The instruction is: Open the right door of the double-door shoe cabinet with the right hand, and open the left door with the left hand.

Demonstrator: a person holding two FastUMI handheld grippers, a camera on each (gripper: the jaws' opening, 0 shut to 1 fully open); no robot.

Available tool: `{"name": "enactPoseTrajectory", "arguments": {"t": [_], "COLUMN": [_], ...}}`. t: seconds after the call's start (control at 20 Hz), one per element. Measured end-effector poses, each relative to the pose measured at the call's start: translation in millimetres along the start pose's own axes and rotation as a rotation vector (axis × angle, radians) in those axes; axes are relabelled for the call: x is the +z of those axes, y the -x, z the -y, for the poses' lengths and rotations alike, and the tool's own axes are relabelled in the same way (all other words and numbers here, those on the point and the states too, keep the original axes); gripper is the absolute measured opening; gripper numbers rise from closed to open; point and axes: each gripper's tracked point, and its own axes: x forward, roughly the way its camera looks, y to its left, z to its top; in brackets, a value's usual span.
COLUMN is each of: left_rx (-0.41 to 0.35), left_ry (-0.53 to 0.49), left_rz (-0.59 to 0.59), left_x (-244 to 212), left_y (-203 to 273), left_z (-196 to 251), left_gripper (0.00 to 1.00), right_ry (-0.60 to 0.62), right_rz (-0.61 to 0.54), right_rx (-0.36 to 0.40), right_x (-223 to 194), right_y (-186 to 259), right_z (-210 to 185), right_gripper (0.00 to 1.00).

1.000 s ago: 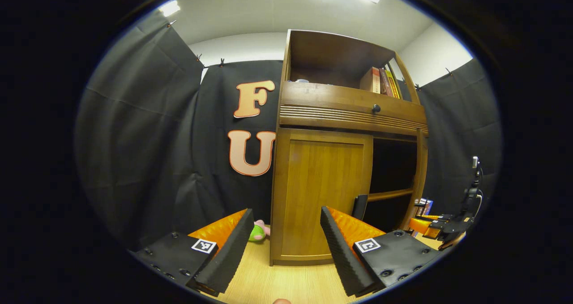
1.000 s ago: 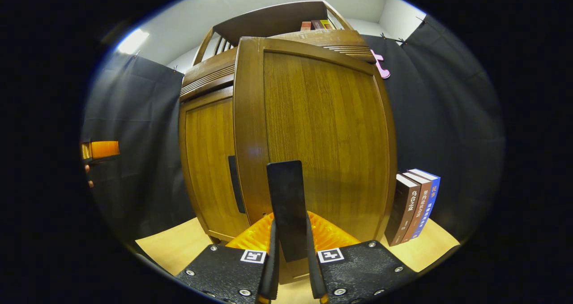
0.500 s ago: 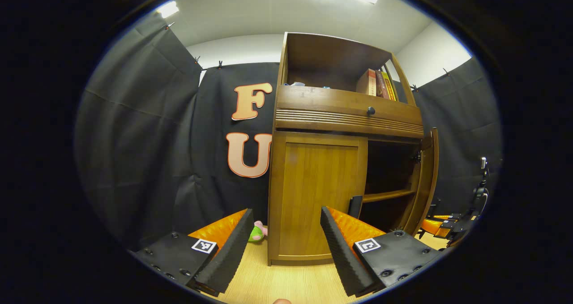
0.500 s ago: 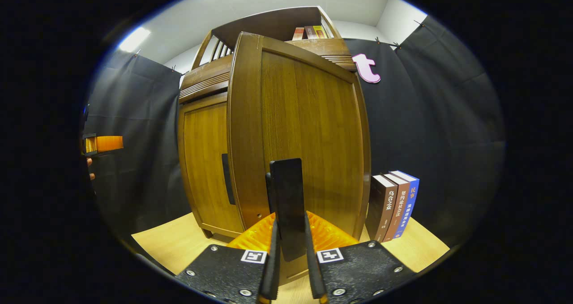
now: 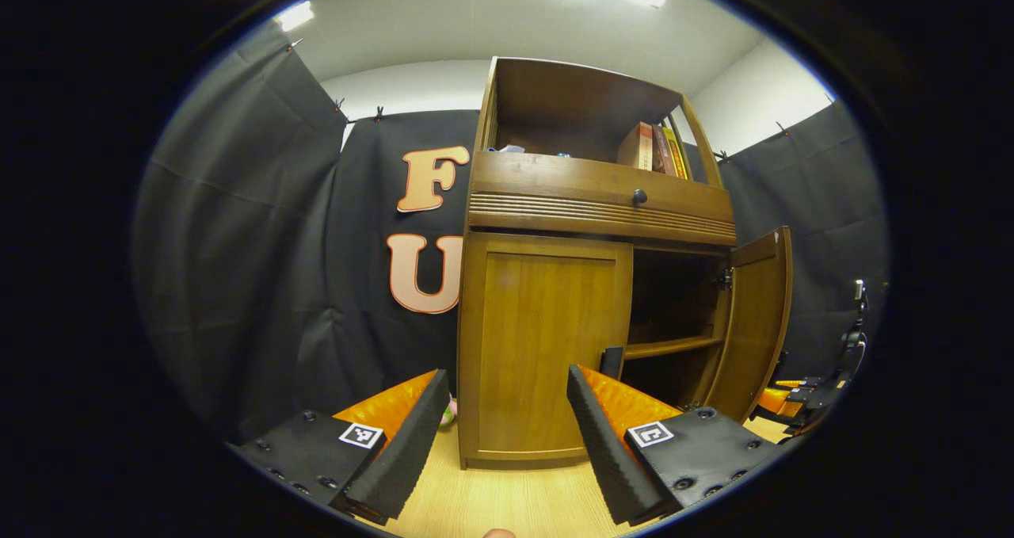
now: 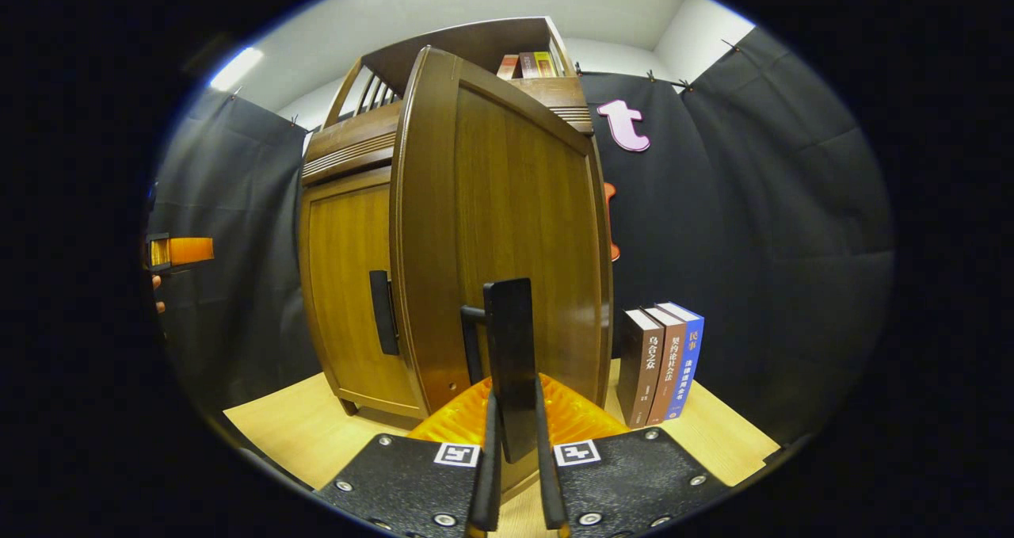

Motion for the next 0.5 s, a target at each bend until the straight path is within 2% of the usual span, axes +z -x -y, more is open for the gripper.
{"name": "enactPoseTrajectory", "arguments": {"t": [0.25, 0.3, 0.35, 0.4, 0.45, 0.5], "left_rx": [-0.011, -0.015, -0.019, -0.023, -0.026, -0.03], "left_ry": [0.001, 0.002, 0.002, 0.001, 0.0, -0.001], "left_rz": [0.005, 0.005, 0.004, 0.003, 0.003, 0.004], "left_x": [-0.7, -0.4, -1.2, -1.3, -1.5, -1.0], "left_y": [-0.1, 0.4, 0.4, 0.8, 0.9, 1.1], "left_z": [2.7, 3.3, 3.5, 4.0, 4.3, 4.7], "left_gripper": [0.95, 0.95, 0.95, 0.95, 0.95, 0.95], "right_ry": [0.001, 0.002, 0.002, 0.005, 0.009, 0.01], "right_rz": [0.007, 0.007, 0.008, 0.008, 0.007, 0.007], "right_rx": [-0.041, -0.051, -0.061, -0.071, -0.083, -0.1], "right_x": [2.3, 2.3, 3.1, 3.5, 4.0, 4.2], "right_y": [9.6, 11.4, 13.5, 15.7, 17.5, 19.0], "right_z": [20.0, 24.6, 29.9, 35.3, 41.7, 49.1], "right_gripper": [0.17, 0.26, 0.16, 0.15, 0.24, 0.13]}}
